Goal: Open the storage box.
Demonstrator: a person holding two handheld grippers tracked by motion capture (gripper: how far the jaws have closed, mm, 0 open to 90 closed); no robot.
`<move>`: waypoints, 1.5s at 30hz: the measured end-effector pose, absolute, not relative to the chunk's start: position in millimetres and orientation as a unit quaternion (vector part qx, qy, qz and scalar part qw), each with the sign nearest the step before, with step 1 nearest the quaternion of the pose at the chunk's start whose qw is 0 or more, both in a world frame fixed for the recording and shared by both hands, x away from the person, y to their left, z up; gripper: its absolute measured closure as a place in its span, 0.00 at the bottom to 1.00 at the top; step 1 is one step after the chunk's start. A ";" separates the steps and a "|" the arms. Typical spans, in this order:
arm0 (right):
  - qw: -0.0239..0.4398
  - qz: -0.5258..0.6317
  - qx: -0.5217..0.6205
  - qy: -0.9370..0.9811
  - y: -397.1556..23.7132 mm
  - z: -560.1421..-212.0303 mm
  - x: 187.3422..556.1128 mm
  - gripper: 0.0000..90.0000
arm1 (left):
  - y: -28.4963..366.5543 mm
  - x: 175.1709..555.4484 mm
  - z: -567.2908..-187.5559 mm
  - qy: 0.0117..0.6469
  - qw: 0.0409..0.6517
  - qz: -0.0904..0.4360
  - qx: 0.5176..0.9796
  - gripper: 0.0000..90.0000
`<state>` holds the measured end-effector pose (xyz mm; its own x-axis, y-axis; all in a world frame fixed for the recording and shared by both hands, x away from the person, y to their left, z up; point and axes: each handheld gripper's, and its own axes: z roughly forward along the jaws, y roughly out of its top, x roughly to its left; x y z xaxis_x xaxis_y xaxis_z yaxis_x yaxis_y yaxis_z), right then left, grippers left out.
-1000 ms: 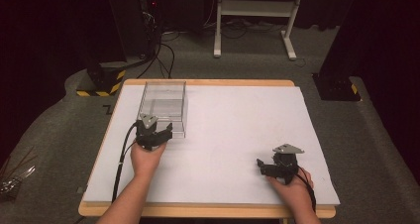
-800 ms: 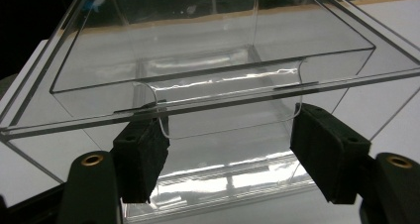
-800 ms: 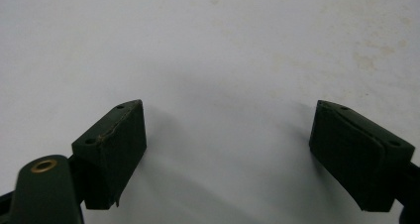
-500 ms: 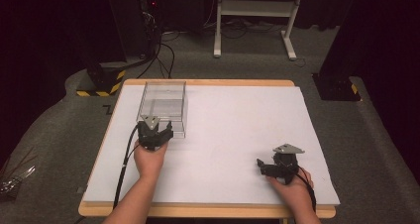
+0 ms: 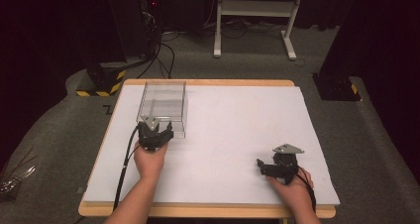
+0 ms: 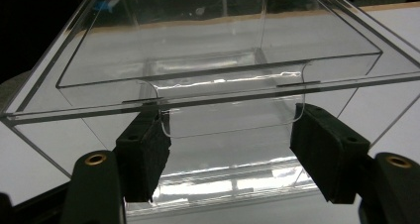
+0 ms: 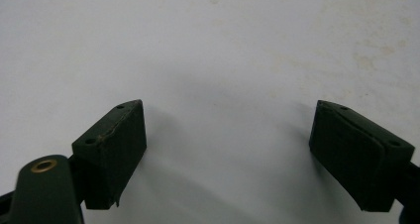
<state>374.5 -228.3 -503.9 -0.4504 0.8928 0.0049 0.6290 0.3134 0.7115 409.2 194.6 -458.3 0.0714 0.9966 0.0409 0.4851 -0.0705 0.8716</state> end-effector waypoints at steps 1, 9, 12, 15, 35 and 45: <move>0.200 0.329 0.484 0.785 -228.3 -503.9 374.5 0.16 | 194.8 408.6 -458.2 0.580 0.358 0.357 0.639 0.36; 0.201 0.329 0.484 0.786 -228.2 -504.0 374.5 0.16 | 194.8 401.1 -459.1 0.580 0.363 0.356 0.637 0.36; 0.201 0.329 0.484 0.785 -228.2 -504.0 374.4 0.16 | 194.7 397.3 -458.6 0.580 0.362 0.355 0.638 0.36; 0.201 0.329 0.484 0.786 -228.1 -504.0 374.5 0.16 | 195.2 392.7 -459.5 0.576 0.364 0.357 0.639 0.36; 0.201 0.329 0.484 0.786 -228.0 -504.0 374.4 0.16 | 194.6 358.5 -463.3 0.566 0.378 0.363 0.637 0.36; 0.201 0.329 0.484 0.786 -228.1 -504.0 374.5 0.16 | 193.3 342.4 -464.3 0.564 0.380 0.364 0.637 0.36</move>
<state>374.5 -228.1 -504.0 -0.4510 0.8925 0.0023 0.6278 0.3154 0.7117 342.4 193.3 -464.3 0.0985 0.9945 0.0344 0.4427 -0.0747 0.8935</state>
